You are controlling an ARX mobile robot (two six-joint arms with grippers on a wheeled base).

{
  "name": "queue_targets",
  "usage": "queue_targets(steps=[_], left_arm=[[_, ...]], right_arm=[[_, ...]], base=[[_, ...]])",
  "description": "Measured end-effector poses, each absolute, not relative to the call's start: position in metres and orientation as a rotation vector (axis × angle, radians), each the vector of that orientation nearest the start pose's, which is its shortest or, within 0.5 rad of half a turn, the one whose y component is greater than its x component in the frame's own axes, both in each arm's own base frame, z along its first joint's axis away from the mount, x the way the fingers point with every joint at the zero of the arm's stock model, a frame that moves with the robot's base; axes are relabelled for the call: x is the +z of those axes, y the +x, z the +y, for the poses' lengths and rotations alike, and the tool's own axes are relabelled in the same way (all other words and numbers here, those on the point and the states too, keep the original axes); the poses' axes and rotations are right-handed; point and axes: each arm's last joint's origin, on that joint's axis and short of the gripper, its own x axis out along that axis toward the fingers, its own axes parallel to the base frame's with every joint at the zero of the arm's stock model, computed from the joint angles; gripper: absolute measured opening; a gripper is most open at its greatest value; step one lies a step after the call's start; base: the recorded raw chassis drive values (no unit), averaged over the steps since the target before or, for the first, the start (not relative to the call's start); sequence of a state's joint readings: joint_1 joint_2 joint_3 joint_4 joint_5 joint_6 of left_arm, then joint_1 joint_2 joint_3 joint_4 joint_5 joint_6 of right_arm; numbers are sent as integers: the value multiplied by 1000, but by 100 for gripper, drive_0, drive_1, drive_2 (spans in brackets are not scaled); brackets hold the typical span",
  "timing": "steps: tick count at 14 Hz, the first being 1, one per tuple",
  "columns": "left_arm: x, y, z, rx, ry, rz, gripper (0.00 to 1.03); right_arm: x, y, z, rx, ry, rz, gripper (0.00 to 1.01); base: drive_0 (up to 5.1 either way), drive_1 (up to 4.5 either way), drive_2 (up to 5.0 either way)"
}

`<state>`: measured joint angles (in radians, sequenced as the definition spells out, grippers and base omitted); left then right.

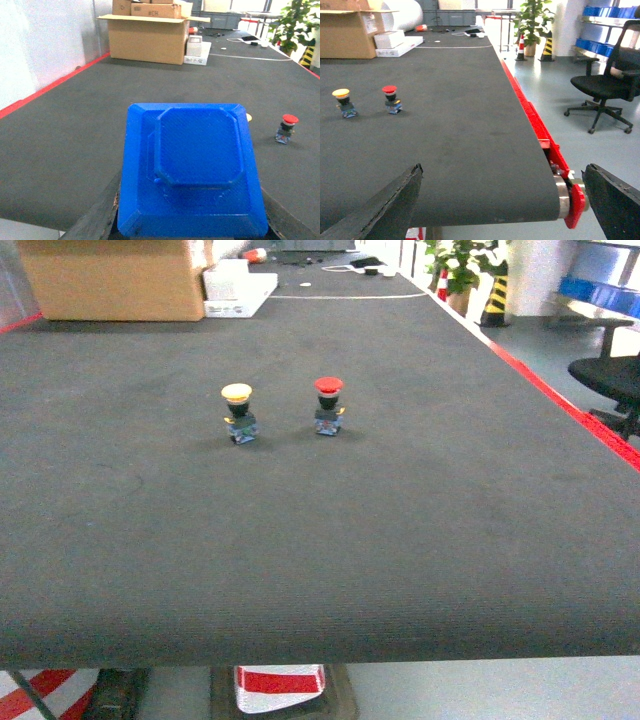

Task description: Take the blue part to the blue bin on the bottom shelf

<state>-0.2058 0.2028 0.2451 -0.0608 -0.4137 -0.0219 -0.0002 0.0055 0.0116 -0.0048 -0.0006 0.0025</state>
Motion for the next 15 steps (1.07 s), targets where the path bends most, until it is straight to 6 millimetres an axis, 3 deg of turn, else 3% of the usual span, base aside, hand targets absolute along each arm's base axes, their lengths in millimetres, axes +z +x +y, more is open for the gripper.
queue_targets(steps=[15], left_arm=[[225, 98, -9, 203, -16, 17, 43]], right_arm=[[167, 97, 0, 0, 2, -1, 98]], base=[[-154, -154, -154]])
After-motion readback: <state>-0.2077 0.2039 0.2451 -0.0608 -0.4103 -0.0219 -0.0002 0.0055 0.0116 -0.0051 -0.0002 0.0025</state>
